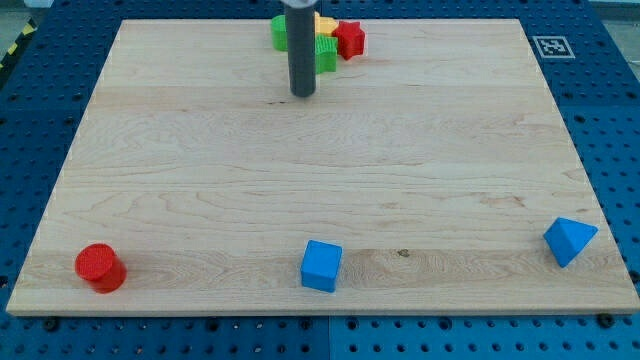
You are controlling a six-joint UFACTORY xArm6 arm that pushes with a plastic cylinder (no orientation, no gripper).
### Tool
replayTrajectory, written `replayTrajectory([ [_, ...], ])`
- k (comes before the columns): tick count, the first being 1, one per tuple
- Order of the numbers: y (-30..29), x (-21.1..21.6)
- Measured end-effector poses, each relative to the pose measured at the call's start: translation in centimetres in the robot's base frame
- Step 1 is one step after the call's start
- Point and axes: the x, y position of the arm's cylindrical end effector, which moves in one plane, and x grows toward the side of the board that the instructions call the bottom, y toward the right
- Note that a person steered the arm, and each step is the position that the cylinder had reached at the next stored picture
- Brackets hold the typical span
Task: Move the blue cube from bottom center to center
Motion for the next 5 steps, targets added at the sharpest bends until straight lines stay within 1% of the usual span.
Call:
replayTrajectory([
  [1, 0.0, 2.3],
  [2, 0.3, 2.9],
  [3, 4.1, 5.8],
  [4, 8.4, 10.9],
  [5, 11.9, 18.7],
])
